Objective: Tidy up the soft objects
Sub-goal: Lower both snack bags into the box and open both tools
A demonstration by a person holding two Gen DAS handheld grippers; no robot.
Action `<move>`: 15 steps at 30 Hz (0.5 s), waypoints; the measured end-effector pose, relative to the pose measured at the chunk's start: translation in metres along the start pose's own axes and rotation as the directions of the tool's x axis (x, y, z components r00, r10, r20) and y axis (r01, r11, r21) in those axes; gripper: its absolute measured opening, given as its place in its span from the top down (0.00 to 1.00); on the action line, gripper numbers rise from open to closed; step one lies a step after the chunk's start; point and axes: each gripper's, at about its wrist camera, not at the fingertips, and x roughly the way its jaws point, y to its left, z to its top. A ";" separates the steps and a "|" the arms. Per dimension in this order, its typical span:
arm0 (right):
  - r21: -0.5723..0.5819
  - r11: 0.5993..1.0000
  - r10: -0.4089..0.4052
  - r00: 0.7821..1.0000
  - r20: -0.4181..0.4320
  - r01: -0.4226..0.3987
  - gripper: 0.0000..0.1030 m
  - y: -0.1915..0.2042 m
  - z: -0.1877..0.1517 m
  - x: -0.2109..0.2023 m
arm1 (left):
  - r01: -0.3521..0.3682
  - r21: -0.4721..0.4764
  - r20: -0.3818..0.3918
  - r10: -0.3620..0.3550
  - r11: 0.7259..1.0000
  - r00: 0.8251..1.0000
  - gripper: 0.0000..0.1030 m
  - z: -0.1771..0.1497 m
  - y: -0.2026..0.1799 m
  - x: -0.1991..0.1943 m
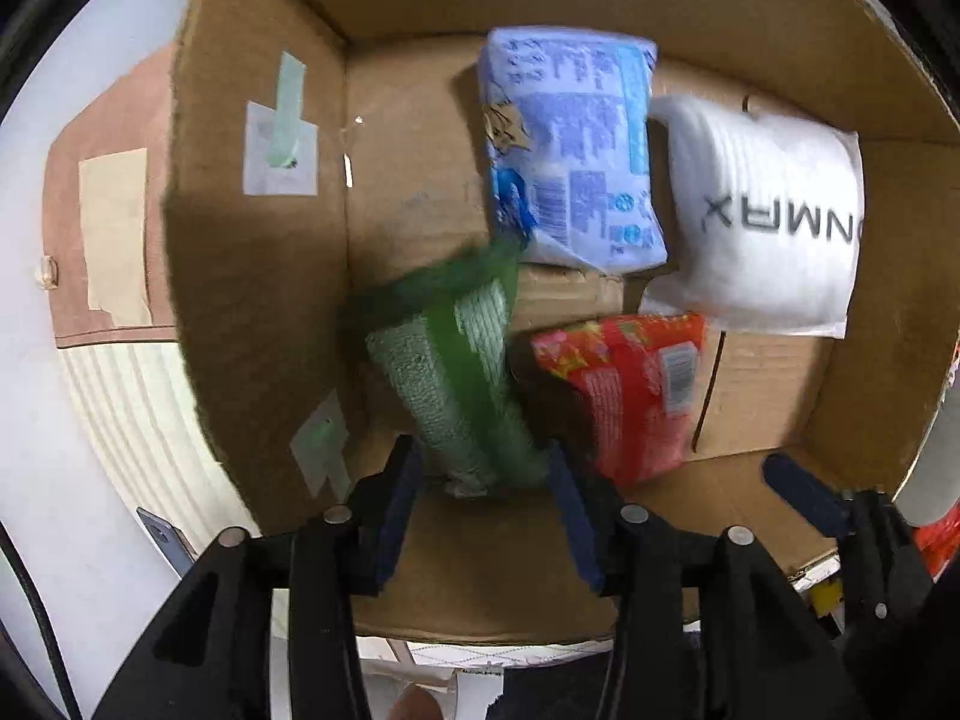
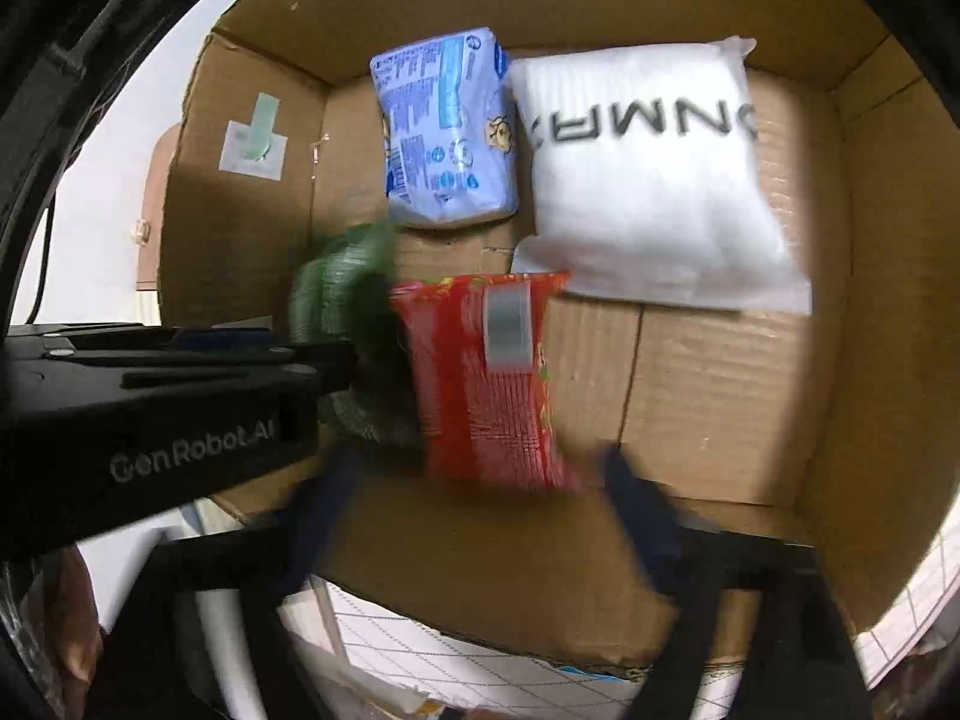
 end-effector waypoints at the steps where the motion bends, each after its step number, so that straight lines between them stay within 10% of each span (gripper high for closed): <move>1: -0.008 1.000 -0.004 1.000 0.007 0.004 0.06 0.001 0.000 -0.002 | 0.002 -0.004 0.005 -0.002 1.000 1.000 0.49 -0.001 0.001 -0.002; 9: -0.015 0.999 -0.038 0.999 0.036 0.039 0.02 -0.001 -0.008 -0.022 | 0.002 -0.009 0.100 -0.001 1.000 0.995 0.40 -0.019 0.003 -0.030; 15: -0.037 0.993 -0.109 0.986 0.126 0.115 0.00 -0.012 -0.027 -0.054 | -0.011 -0.034 0.261 0.019 0.999 0.965 0.14 -0.060 0.001 -0.056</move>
